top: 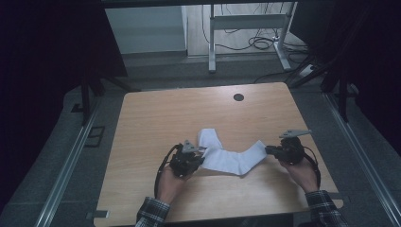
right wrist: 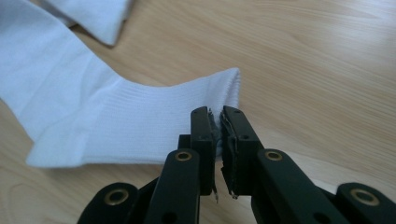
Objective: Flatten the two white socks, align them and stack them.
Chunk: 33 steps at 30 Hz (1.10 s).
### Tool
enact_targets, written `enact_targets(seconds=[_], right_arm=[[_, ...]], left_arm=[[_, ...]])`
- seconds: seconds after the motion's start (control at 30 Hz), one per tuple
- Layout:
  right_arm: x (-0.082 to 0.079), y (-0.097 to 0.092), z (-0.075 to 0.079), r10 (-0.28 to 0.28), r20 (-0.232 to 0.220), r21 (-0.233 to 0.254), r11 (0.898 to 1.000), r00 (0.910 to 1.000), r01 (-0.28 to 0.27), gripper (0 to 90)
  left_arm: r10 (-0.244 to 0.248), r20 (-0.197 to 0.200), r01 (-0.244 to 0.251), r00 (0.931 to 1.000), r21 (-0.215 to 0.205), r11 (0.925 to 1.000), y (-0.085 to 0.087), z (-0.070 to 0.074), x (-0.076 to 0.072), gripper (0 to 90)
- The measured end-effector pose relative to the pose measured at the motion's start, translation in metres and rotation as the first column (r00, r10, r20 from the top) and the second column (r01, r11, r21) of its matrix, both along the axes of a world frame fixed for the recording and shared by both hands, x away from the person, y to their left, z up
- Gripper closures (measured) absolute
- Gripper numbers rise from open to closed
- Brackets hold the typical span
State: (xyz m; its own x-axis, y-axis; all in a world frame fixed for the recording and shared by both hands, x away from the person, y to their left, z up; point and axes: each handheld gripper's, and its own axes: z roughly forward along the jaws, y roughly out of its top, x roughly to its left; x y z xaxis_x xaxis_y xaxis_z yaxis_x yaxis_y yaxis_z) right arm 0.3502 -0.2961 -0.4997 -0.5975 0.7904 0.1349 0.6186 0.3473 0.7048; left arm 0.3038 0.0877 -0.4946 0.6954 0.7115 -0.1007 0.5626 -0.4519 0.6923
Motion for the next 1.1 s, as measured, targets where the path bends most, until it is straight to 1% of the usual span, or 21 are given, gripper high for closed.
enact_targets(seconds=[0.07, 0.13, 0.3, 0.37, 0.43, 0.53, 0.57, 0.6, 0.63, 0.7, 0.73, 0.8, 0.9, 0.97, 1.07, 1.1], right_arm=[[-0.003, 0.008, 0.000, 0.020, -0.003, -0.001, 1.000, 0.9998, -0.020, 82.2], [-0.006, 0.017, -0.001, 0.044, -0.003, -0.015, 0.999, 0.9990, -0.044, 82.1], [-0.015, 0.038, -0.003, 0.092, -0.008, -0.040, 0.995, 0.9957, -0.092, 81.9], [-0.017, 0.042, -0.004, 0.103, -0.016, -0.045, 0.994, 0.9946, -0.103, 81.6], [-0.018, 0.045, -0.008, 0.113, -0.026, -0.063, 0.991, 0.9933, -0.114, 81.1], [-0.017, 0.046, -0.015, 0.118, -0.054, -0.085, 0.989, 0.9915, -0.122, 80.2], [-0.017, 0.046, -0.017, 0.118, -0.063, -0.090, 0.988, 0.9911, -0.123, 79.5], [-0.018, 0.046, -0.018, 0.116, -0.068, -0.095, 0.988, 0.9909, -0.122, 78.7], [-0.018, 0.045, -0.019, 0.116, -0.066, -0.094, 0.988, 0.9911, -0.122, 77.8], [-0.018, 0.044, -0.018, 0.114, -0.063, -0.089, 0.989, 0.9915, -0.119, 75.5], [-0.018, 0.043, -0.017, 0.115, -0.055, -0.086, 0.989, 0.9919, -0.119, 73.8], [-0.017, 0.040, -0.014, 0.108, -0.043, -0.081, 0.991, 0.9932, -0.111, 72.5], [-0.016, 0.036, -0.011, 0.087, -0.025, -0.070, 0.994, 0.9959, -0.089, 69.8], [-0.015, 0.033, -0.011, 0.075, -0.019, -0.070, 0.995, 0.9970, -0.076, 68.4], [-0.013, 0.028, -0.011, 0.061, -0.011, -0.071, 0.996, 0.9981, -0.061, 66.6], [-0.013, 0.026, -0.011, 0.058, -0.010, -0.080, 0.995, 0.9982, -0.059, 66.5]], left_arm=[[0.014, 0.007, -0.014, 0.9999, 0.015, 0.9998, 0.009, -0.001, -0.006, 85.6], [0.024, 0.011, -0.024, 0.9996, 0.029, 0.9993, 0.015, -0.003, -0.012, 85.6], [0.043, 0.005, -0.043, 0.9991, 0.055, 0.9976, 0.029, -0.011, -0.025, 85.0], [0.054, -0.008, -0.053, 0.9985, 0.056, 0.9970, 0.033, -0.017, -0.028, 84.6], [0.068, -0.024, -0.067, 0.9974, 0.053, 0.9964, 0.036, -0.023, -0.030, 83.1], [0.087, -0.050, -0.084, 0.9950, 0.056, 0.9949, 0.039, -0.033, -0.030, 78.6], [0.091, -0.057, -0.087, 0.9943, 0.057, 0.9945, 0.040, -0.035, -0.029, 76.2], [0.097, -0.056, -0.094, 0.9937, 0.053, 0.9942, 0.041, -0.036, -0.028, 71.8], [0.106, -0.058, -0.104, 0.9927, 0.043, 0.9937, 0.042, -0.035, -0.027, 68.0], [0.116, -0.055, -0.116, 0.9916, 0.015, 0.9932, 0.045, -0.031, -0.025, 64.2], [0.123, -0.045, -0.123, 0.9914, 0.008, 0.9924, 0.046, -0.028, -0.024, 62.0], [0.133, -0.029, -0.133, 0.9907, -0.007, 0.9911, 0.048, -0.021, -0.020, 60.8], [0.141, -0.007, -0.141, 0.9900, -0.005, 0.9901, 0.048, -0.012, -0.012, 58.6], [0.144, 0.002, -0.144, 0.9896, -0.011, 0.9896, 0.047, -0.008, -0.004, 57.9], [0.147, 0.010, -0.146, 0.9891, -0.032, 0.9887, 0.044, -0.002, 0.010, 57.7], [0.149, 0.008, -0.149, 0.9888, -0.040, 0.9881, 0.042, -0.001, 0.015, 57.4]])
